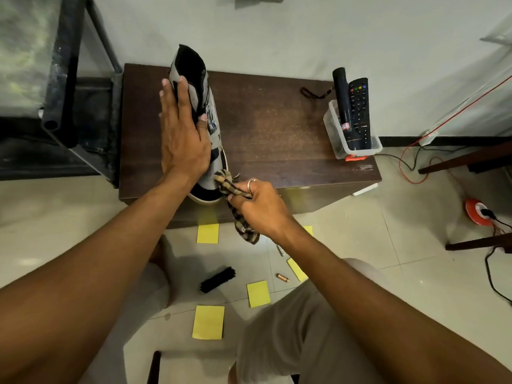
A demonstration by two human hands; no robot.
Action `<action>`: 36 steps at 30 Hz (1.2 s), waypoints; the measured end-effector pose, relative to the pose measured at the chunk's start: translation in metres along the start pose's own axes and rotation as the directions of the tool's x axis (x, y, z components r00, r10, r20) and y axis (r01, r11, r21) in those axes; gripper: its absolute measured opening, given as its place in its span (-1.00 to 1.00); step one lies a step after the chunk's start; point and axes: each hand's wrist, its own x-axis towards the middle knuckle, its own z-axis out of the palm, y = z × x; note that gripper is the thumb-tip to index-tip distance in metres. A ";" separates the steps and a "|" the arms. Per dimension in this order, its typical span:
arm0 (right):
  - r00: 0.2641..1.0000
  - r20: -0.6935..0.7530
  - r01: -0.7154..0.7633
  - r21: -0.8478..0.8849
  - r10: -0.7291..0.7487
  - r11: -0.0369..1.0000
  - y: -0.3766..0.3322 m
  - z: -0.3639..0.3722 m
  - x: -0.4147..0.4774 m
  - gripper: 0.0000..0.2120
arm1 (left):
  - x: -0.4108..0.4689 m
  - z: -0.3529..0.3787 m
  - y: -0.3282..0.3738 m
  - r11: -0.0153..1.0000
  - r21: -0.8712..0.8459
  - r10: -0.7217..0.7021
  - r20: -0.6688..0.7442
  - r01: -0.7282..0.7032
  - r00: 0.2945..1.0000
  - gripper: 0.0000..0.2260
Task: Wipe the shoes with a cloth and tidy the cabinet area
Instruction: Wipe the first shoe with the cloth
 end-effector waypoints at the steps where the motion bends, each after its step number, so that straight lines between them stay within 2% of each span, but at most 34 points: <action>1: 0.999 0.026 -0.024 0.001 0.024 1.000 -0.002 -0.005 -0.001 -0.82 | 0.000 0.000 0.001 1.000 -0.002 0.004 0.002 -0.004 1.000 -0.40; 3: 0.998 -0.045 -0.045 0.065 0.048 0.997 -0.009 -0.011 0.005 -0.73 | 0.000 -0.001 0.000 1.000 -0.013 0.012 0.006 -0.012 1.000 -0.40; 6: 0.957 -0.290 0.017 0.147 0.027 0.989 -0.014 0.004 0.030 -0.72 | 0.000 -0.002 -0.002 1.000 -0.023 0.012 0.012 -0.011 1.000 -0.40; 8: 0.954 -0.300 0.015 0.129 0.024 0.992 -0.018 0.025 0.038 -0.80 | -0.001 -0.001 0.000 1.000 -0.012 0.009 0.000 -0.009 1.000 -0.40; 13: 0.942 -0.325 -0.008 0.229 0.084 0.973 -0.009 0.045 0.002 -0.74 | -0.002 0.001 0.003 0.999 0.041 -0.012 -0.020 0.013 1.000 -0.40; 18: 0.954 -0.293 0.018 0.288 0.070 0.957 -0.004 0.058 -0.031 -0.81 | -0.001 0.002 0.003 0.999 0.028 -0.023 -0.021 0.023 1.000 -0.39; 22: 0.868 -0.489 0.113 0.368 0.088 0.923 -0.006 0.067 -0.027 -0.81 | -0.001 0.001 0.003 0.999 0.006 -0.044 -0.042 0.044 0.998 -0.39; 25: 0.829 -0.553 0.120 0.325 0.086 0.938 -0.005 0.087 -0.020 -0.76 | -0.001 0.002 0.003 0.999 0.016 -0.048 -0.042 0.049 0.998 -0.39; 27: 0.830 -0.555 0.155 0.320 0.053 0.935 -0.004 0.099 -0.028 -0.76 | -0.001 0.002 0.003 0.999 0.023 -0.047 -0.047 0.049 0.998 -0.39; 30: 0.879 -0.463 0.212 0.178 -0.108 0.961 0.005 0.115 -0.048 -0.69 | 0.000 0.001 0.004 0.998 -0.004 -0.056 -0.040 0.056 0.998 -0.38; 31: 0.882 -0.454 0.226 0.178 -0.123 0.958 0.007 0.118 -0.052 -0.69 | 0.001 0.000 0.004 0.998 -0.022 -0.062 -0.032 0.061 0.998 -0.38; 34: 0.817 -0.577 0.230 0.320 -0.004 0.919 0.004 0.103 -0.045 -0.82 | 0.001 -0.003 0.004 0.996 -0.063 -0.060 -0.012 0.059 0.998 -0.36; 36: 0.775 -0.629 0.233 0.374 0.062 0.898 -0.002 0.077 -0.030 -0.82 | 0.002 -0.007 0.004 0.993 -0.108 -0.054 0.028 0.057 0.998 -0.35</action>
